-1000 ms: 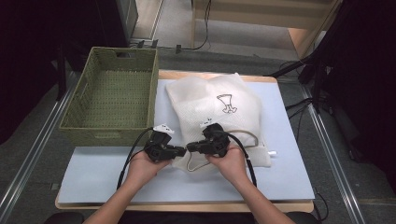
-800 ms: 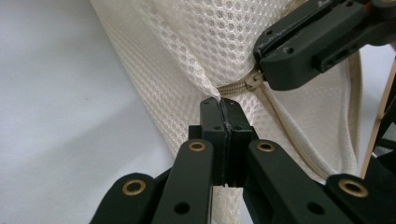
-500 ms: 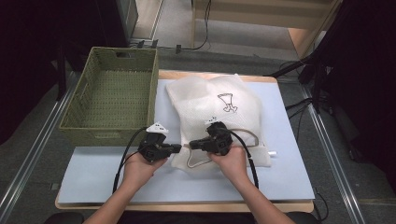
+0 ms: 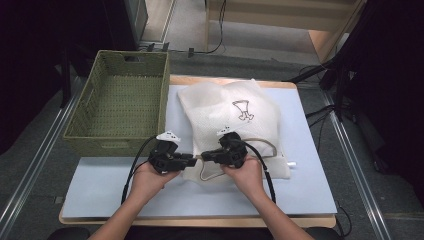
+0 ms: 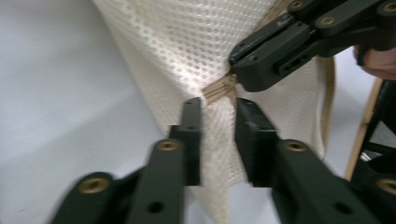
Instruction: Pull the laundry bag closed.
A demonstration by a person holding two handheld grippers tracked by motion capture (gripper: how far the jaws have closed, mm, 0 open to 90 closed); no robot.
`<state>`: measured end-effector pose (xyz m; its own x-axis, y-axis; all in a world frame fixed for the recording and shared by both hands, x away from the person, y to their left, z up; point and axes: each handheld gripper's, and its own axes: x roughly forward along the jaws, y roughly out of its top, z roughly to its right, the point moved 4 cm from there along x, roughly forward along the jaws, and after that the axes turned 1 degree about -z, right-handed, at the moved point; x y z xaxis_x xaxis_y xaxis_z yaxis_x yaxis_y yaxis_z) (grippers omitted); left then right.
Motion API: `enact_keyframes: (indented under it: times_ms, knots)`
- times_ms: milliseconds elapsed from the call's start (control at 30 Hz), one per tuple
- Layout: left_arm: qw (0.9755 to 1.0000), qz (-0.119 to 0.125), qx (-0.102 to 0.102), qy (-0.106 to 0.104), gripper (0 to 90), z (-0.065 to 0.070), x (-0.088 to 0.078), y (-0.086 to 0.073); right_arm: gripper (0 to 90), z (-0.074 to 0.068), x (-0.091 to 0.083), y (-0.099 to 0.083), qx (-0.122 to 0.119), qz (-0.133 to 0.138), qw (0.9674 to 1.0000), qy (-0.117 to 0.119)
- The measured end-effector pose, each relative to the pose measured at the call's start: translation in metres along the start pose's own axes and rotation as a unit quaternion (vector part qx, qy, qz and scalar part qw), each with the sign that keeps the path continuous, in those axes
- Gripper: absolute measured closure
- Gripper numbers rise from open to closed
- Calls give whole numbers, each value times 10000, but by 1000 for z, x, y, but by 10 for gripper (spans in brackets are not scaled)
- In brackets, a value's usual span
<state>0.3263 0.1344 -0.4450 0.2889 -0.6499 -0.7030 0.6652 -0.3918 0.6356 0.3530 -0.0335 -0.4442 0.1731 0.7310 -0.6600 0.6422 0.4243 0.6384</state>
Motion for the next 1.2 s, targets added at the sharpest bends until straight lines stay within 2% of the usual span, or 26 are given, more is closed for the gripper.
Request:
enact_keyframes:
  times_ms: [33, 100, 167, 233, 333, 433, 467, 567, 633, 733, 833, 933, 1000, 1100, 1167, 1200]
  knots:
    - [10000, -39, 32, 12, 633, -1, 1, -1, 887, 0, 0, 0, -1, 3, 10000, 6]
    - [9999, -97, -28, 1, 568, -3, 4, -1, 886, -1, -1, 0, -1, 5, 10000, 31]
    - [9999, -102, -75, -23, 541, -6, 9, -1, 886, -2, -2, 1, -31, 4, 10000, 61]
    - [9998, -149, -90, -95, 512, -8, 13, -2, 886, -3, -3, 1, -60, 25, 9999, 83]
    - [9992, -171, -157, -315, 491, -11, 19, -1, 886, -6, -4, 1, -56, 21, 9998, 164]
    - [9989, -150, -116, -421, 567, -13, 19, -1, 886, -6, -4, 1, -70, 19, 9998, 162]
    - [9987, -155, -123, -478, 636, -12, 19, -1, 886, -5, -4, 1, -60, 20, 9999, 158]
    - [9986, -156, -163, -469, 807, -13, 16, -1, 886, -3, -3, 1, -22, 36, 9999, 150]
    - [9987, -110, -210, -448, 849, -11, 14, -1, 886, -2, -3, 1, 34, 37, 9999, 133]
    - [9992, -103, -158, -349, 866, -7, 12, 0, 886, 1, -1, 1, 80, 65, 9999, 107]
    - [9996, -93, -164, -207, 870, -4, 11, 0, 887, 5, 1, 0, 244, 93, 9995, 187]
    - [9994, 122, -295, -104, 875, -4, 4, 1, 889, 7, 0, 0, 317, 191, 9991, 207]
    - [9993, 157, -326, -54, 877, -4, 1, 2, 889, 8, -1, 0, 374, 306, 9986, 235]
    - [9994, 137, -310, 26, 877, -4, 0, 1, 890, 3, -2, 1, 246, 332, 9991, 120]
    - [9989, 123, -432, -143, 874, -9, 0, 0, 889, 0, -1, 1, 147, 319, 9994, 60]
    - [9991, 85, -412, -114, 866, -10, -1, 0, 889, 0, -1, 1, 136, 355, 9992, 89]
